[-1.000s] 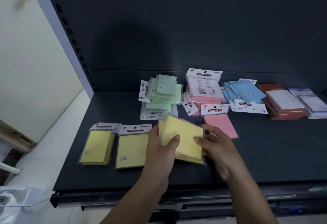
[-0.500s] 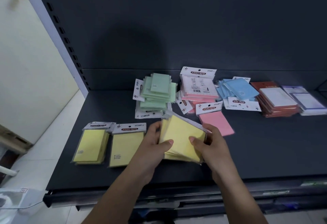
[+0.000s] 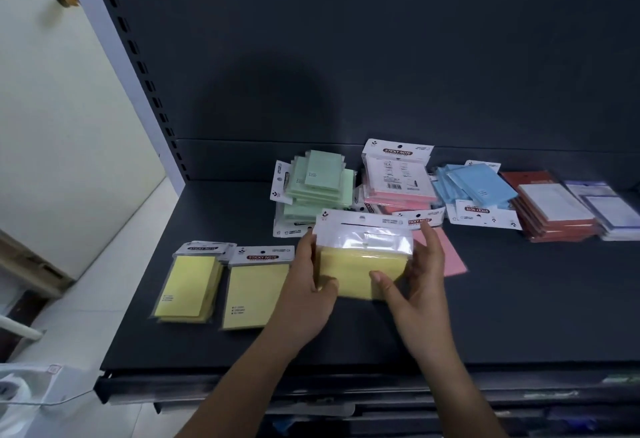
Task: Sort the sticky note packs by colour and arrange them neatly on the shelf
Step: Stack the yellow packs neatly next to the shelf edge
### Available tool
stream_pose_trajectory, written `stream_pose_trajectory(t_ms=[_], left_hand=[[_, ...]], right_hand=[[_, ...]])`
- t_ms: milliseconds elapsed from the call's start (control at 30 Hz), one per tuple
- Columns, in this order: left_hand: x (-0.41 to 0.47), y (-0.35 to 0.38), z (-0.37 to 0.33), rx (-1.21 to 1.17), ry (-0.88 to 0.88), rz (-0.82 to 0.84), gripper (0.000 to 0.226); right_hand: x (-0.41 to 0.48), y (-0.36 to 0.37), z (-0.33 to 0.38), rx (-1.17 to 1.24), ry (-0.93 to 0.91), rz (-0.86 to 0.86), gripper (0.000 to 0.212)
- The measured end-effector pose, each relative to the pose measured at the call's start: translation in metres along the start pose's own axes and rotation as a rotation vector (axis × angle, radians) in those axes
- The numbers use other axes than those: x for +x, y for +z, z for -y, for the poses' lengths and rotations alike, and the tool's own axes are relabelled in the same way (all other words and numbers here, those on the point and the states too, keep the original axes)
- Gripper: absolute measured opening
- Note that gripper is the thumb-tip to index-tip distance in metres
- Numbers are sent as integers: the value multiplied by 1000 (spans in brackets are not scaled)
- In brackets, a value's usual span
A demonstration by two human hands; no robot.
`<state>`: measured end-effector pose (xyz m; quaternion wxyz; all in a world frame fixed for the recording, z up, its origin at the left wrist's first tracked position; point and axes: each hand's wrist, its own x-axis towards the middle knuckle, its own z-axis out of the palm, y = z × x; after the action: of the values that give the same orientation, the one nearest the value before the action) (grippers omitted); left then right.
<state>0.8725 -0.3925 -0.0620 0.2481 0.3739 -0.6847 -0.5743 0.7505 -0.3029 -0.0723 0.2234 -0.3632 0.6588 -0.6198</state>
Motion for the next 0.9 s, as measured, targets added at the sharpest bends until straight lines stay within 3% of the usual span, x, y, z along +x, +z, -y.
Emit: stream_pose_trajectory(t_ms=[133, 300, 500, 733, 900], left_hand=[[0, 10, 4, -150, -55, -48, 70], [0, 19, 5, 11, 2, -57, 64], [6, -1, -9, 109, 190, -103, 51], [31, -83, -29, 7, 317, -232, 60], [58, -155, -14, 86, 308, -360, 61]], right_hand=[[1, 6, 4, 19, 68, 19, 83], [-3, 12, 5, -165, 38, 83, 77], [9, 9, 18, -118, -25, -23, 77], [60, 68, 61, -195, -270, 75, 62], [92, 146, 66, -207, -269, 194, 59]])
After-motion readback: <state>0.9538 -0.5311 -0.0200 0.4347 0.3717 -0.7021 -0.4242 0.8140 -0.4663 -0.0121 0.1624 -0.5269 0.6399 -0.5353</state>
